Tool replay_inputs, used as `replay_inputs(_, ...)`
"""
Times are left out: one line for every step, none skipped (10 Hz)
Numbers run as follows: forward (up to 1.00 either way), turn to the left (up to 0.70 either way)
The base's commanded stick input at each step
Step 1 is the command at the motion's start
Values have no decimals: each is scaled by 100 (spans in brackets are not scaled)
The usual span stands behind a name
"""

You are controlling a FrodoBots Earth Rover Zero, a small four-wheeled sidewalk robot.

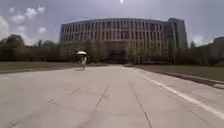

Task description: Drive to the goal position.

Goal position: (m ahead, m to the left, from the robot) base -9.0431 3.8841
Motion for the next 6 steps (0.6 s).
replay_inputs(70,3)
replay_inputs(70,3)
replay_inputs(70,3)
replay_inputs(70,3)
replay_inputs(70,3)
replay_inputs(70,3)
